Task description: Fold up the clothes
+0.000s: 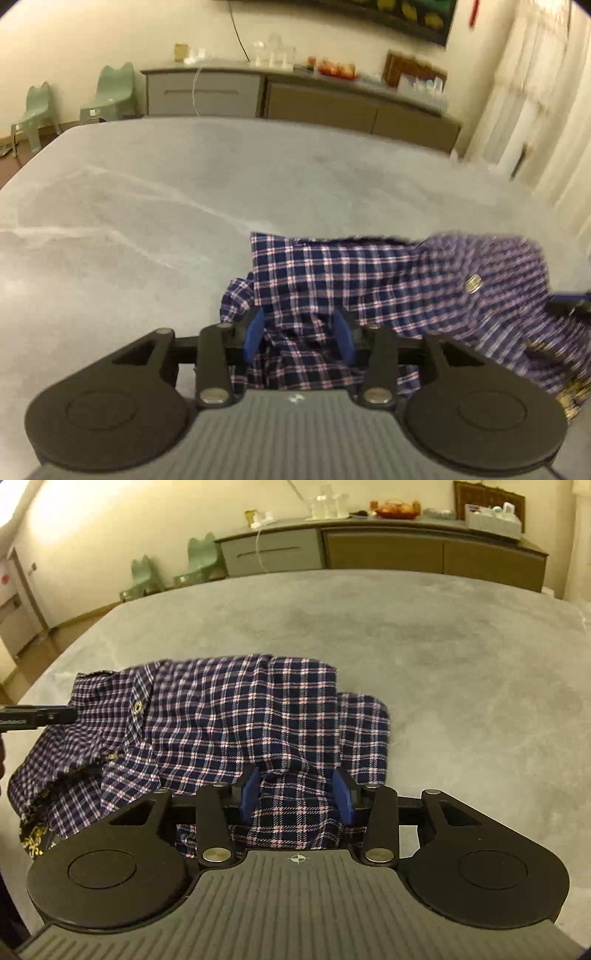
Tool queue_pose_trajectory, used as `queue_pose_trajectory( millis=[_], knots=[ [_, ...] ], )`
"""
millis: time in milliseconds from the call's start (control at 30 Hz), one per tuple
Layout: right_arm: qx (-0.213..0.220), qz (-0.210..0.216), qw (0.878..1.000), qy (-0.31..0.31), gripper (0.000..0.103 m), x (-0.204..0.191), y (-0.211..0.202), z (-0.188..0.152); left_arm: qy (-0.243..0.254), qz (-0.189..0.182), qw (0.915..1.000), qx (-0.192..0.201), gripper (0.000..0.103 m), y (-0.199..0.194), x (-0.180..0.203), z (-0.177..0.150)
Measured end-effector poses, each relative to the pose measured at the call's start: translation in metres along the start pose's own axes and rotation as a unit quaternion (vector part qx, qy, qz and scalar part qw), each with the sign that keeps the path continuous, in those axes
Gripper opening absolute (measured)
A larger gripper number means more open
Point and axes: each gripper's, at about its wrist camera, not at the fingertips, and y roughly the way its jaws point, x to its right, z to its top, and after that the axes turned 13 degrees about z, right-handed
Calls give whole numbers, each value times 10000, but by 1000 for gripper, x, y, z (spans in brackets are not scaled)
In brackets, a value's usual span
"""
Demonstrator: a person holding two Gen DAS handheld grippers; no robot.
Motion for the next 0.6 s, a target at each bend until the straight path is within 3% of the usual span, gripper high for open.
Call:
queue_pose_trajectory(
  millis=[100, 200, 267, 333, 433, 500, 600],
  knots=[
    [306, 147, 9987, -381, 40, -23, -23, -9, -14, -125, 9999, 1, 41, -8, -3, -12],
    [-319, 107, 9987, -386, 41, -26, -4, -27, 109, 52, 9998, -136, 46, 3, -1, -20],
    [-192, -4, 9984, -525, 40, -29, -4, -32, 99, 130, 9997, -203, 43, 4, -1, -22],
    [-37, -69, 9992, -398, 40, -30, -18, -26, -28, 50, 10000, -28, 43, -11, -4, -21],
    [251, 220, 9993, -181, 41, -41, -43, -33, -167, -91, 9997, 157, 43, -32, -8, -27],
    [5, 423, 9991, -39, 41, -50, -41, -50, -83, 22, 10000, 46, 43, -32, -2, -34],
    [-399, 324, 9987, -29, 40, -46, -22, -54, -147, 315, 9992, -210, 46, -26, 13, -49]
  ],
)
